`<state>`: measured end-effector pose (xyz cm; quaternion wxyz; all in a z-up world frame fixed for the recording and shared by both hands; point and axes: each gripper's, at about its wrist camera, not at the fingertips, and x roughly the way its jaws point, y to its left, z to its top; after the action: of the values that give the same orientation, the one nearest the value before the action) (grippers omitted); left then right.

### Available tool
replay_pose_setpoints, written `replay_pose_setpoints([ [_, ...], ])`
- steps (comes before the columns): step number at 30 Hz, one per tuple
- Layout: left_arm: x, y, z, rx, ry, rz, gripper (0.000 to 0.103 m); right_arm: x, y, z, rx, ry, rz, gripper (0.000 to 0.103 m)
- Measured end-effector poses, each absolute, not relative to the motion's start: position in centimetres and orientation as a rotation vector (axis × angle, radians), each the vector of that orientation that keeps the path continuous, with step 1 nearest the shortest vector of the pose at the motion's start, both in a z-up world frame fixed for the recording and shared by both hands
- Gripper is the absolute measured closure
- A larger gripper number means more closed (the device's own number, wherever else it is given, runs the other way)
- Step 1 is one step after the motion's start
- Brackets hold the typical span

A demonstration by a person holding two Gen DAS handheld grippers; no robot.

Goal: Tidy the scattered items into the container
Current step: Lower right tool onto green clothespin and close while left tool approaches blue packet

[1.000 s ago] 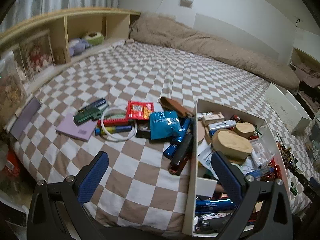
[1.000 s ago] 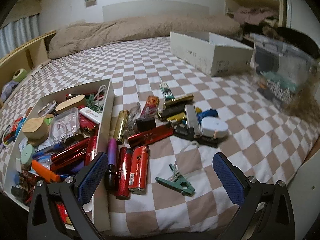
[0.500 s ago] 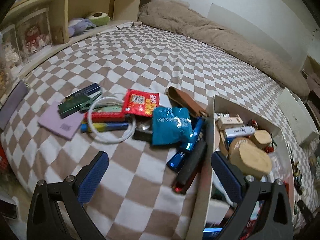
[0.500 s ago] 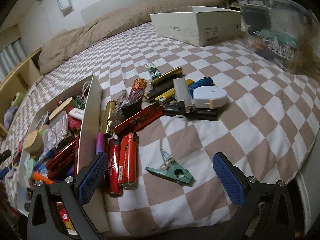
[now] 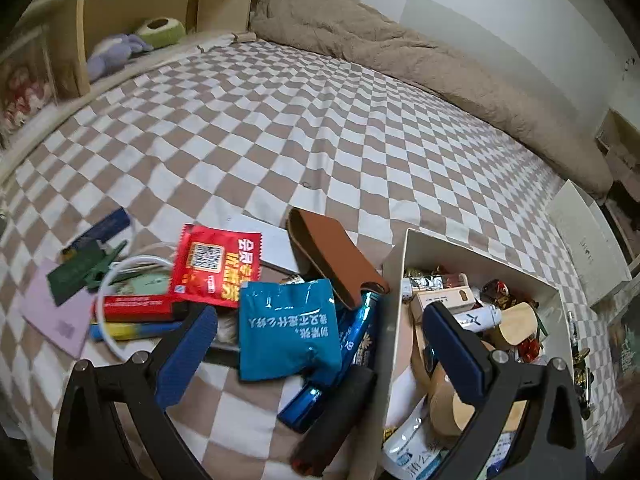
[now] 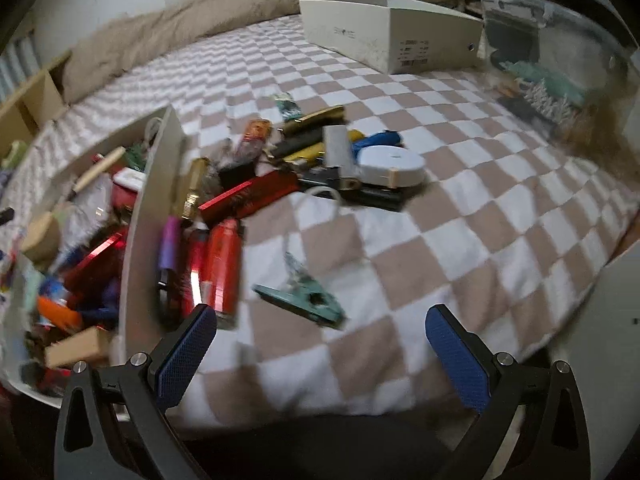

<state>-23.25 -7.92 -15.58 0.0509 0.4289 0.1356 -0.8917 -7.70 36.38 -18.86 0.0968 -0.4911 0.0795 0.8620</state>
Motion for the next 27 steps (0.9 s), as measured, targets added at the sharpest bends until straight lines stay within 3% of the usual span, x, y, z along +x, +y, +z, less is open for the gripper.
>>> replay_pose_setpoints([
  [5,-23.1,-8.6,-17.0,1.324,0.402,-2.731,0.000,-7.9,36.7,-18.9,-1.475,0.149,2.551,0.001],
  [10,-23.1,-9.5,-18.6,1.364,0.440,-2.741,0.000,-8.6,35.5,-19.9,-1.534,0.040,2.572,0.030],
  [14,-23.0,-10.1,-19.0,1.341,0.472,-2.730,0.000,-8.8,34.9,-20.1,-1.544,0.015,2.582,0.042],
  [17,-23.1,-10.3,-19.3,1.336,0.480,-2.730,0.000,-8.7,34.9,-20.3,-1.550,0.034,2.597,0.057],
  [27,-22.7,-10.9,-19.6,1.301,0.530,-2.727,0.000,-8.6,34.4,-20.6,-1.546,0.023,2.624,0.067],
])
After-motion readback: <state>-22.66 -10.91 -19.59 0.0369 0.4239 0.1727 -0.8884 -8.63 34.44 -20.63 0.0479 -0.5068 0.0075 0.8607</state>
